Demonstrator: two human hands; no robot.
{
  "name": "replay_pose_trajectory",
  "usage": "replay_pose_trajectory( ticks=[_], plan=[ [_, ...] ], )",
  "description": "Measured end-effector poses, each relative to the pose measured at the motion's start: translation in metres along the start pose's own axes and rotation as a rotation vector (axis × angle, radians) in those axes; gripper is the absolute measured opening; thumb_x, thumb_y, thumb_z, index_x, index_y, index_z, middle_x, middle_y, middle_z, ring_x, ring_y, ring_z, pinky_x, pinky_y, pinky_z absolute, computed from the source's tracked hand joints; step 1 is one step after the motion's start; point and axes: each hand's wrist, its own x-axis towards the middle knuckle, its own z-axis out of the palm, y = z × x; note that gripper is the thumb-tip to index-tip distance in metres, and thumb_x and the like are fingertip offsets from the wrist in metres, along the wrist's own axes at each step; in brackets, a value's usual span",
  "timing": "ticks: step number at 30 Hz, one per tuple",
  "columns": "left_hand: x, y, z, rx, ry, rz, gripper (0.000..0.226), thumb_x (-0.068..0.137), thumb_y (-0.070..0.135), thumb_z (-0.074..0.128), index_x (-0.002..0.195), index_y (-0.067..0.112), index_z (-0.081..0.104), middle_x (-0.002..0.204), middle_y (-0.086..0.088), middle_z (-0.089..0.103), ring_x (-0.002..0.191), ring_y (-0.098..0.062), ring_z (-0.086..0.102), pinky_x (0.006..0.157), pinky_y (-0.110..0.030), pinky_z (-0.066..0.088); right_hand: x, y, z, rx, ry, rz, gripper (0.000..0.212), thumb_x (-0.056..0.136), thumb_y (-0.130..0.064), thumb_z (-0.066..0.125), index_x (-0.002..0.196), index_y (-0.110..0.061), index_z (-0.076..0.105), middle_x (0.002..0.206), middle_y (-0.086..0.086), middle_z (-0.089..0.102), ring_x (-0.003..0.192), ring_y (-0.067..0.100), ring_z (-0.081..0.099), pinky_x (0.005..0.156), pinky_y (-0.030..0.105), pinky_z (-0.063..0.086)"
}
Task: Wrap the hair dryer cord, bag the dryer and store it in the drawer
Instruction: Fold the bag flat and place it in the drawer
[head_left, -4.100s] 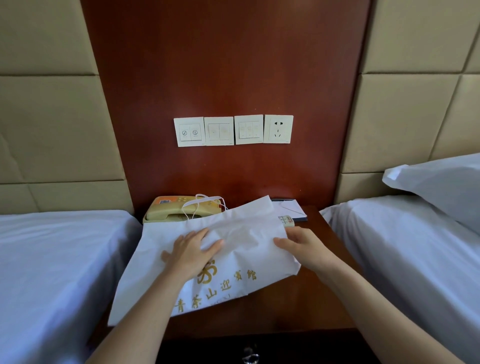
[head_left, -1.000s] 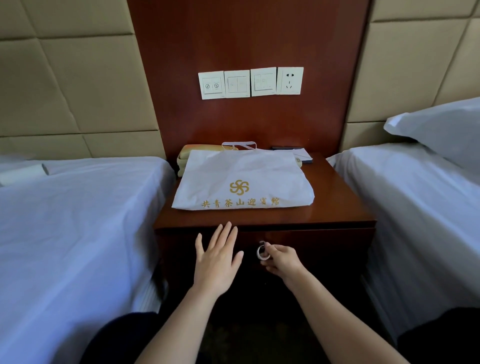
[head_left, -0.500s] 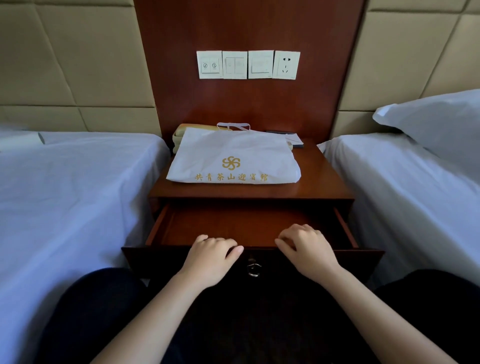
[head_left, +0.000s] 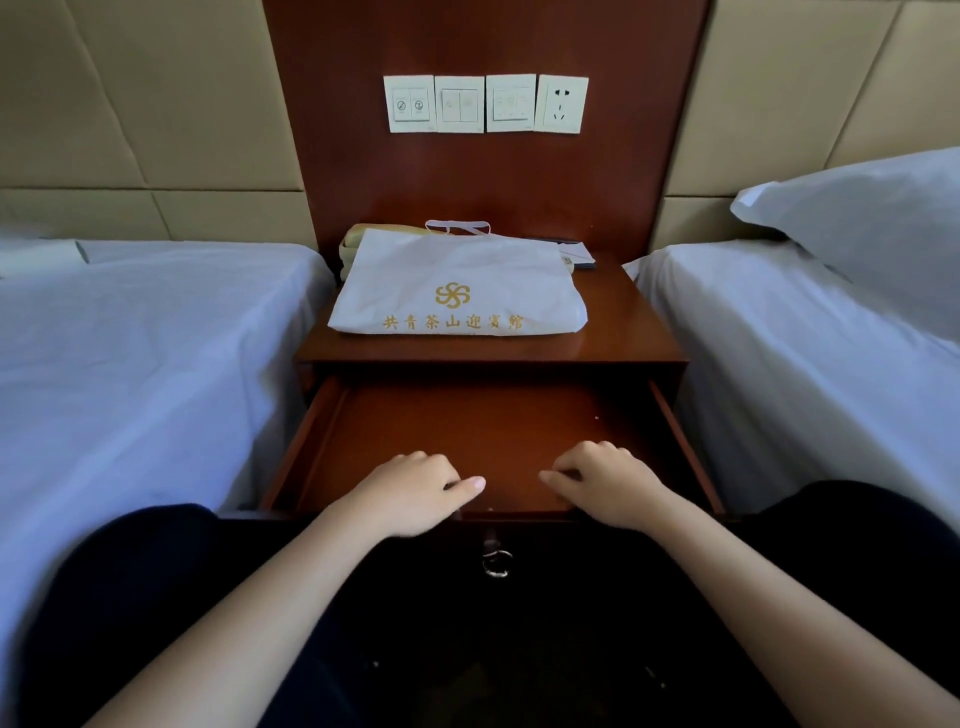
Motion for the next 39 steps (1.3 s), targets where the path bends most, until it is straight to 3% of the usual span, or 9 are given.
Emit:
replay_pose_trajectory(
  ticks=[4,8,13,16,19,23,28,32,39],
  plan=[
    [0.020,0.002,-0.015,-0.098,-0.097,-0.006,0.054,0.096,0.052,0.031,0.089,0.013,0.069,0.081,0.002,0.072,0.076,-0.014,0.070,0.089,-0.035,0.052,0.021,-0.001,-0.012,0.077,-0.058,-0.007,0.041,0.093,-0.042,0.046,0.058,-0.022,0.053,0.064,-0.003,0.066,0.058,0.013,0.062,0.073,0.033,0.055],
    [0.043,0.001,-0.051,-0.221,-0.094,0.000,0.048,0.098,0.046,0.033,0.096,0.013,0.067,0.089,-0.001,0.073,0.076,-0.013,0.072,0.088,-0.029,0.048,0.054,-0.001,-0.035,0.118,-0.029,-0.022,0.035,0.094,-0.041,0.047,0.070,-0.020,0.060,0.070,0.000,0.071,0.057,0.009,0.063,0.075,0.035,0.056],
    [0.087,-0.022,-0.107,-0.324,0.119,-0.053,0.037,0.096,0.045,0.041,0.087,0.018,0.064,0.083,0.001,0.070,0.072,-0.013,0.070,0.075,-0.023,0.047,0.113,0.010,-0.077,0.183,0.090,0.041,0.034,0.094,-0.038,0.046,0.078,-0.014,0.064,0.069,-0.001,0.069,0.059,0.013,0.065,0.076,0.036,0.057],
    [0.116,-0.046,-0.139,-0.113,0.327,-0.116,0.039,0.093,0.049,0.044,0.084,0.016,0.063,0.082,0.000,0.066,0.079,-0.020,0.066,0.078,-0.034,0.050,0.154,0.020,-0.103,0.145,0.199,0.096,0.036,0.092,-0.036,0.047,0.074,-0.011,0.065,0.065,0.000,0.069,0.064,0.017,0.068,0.077,0.038,0.057],
    [0.148,-0.077,-0.160,-0.037,0.479,-0.185,0.036,0.090,0.050,0.048,0.088,0.017,0.062,0.092,-0.001,0.065,0.093,-0.024,0.061,0.084,-0.040,0.050,0.189,0.027,-0.123,0.097,0.300,0.159,0.037,0.090,-0.036,0.047,0.080,-0.005,0.066,0.078,0.007,0.070,0.074,0.024,0.067,0.075,0.037,0.056],
    [0.181,-0.116,-0.169,-0.148,0.451,-0.293,0.057,0.090,0.047,0.053,0.131,0.009,0.046,0.138,-0.013,0.048,0.125,-0.030,0.047,0.102,-0.042,0.041,0.225,0.037,-0.131,-0.041,0.362,0.240,0.035,0.090,-0.040,0.045,0.083,-0.008,0.057,0.090,0.009,0.060,0.082,0.029,0.055,0.064,0.031,0.041],
    [0.212,-0.146,-0.164,-0.414,0.419,-0.443,0.088,0.085,0.056,0.055,0.145,0.003,0.019,0.146,-0.016,0.037,0.130,-0.033,0.042,0.104,-0.043,0.039,0.261,0.048,-0.123,0.079,0.290,0.332,0.074,0.086,-0.060,0.046,0.138,-0.009,0.034,0.138,0.014,0.043,0.124,0.035,0.044,0.097,0.043,0.042],
    [0.231,-0.145,-0.155,-0.532,0.429,-0.516,0.089,0.093,0.051,0.045,0.148,-0.002,0.001,0.157,-0.016,0.017,0.140,-0.032,0.029,0.104,-0.033,0.031,0.278,0.051,-0.111,0.199,0.223,0.429,0.092,0.081,-0.067,0.048,0.147,-0.012,0.014,0.145,0.013,0.038,0.130,0.035,0.041,0.103,0.042,0.038],
    [0.253,-0.172,-0.149,-0.627,0.412,-0.635,0.095,0.081,0.064,0.053,0.146,0.002,0.022,0.150,-0.015,0.032,0.136,-0.034,0.034,0.110,-0.041,0.032,0.301,0.056,-0.095,0.356,0.286,0.518,0.098,0.075,-0.068,0.055,0.144,-0.008,0.017,0.141,0.013,0.041,0.127,0.035,0.043,0.102,0.042,0.039]
  ],
)
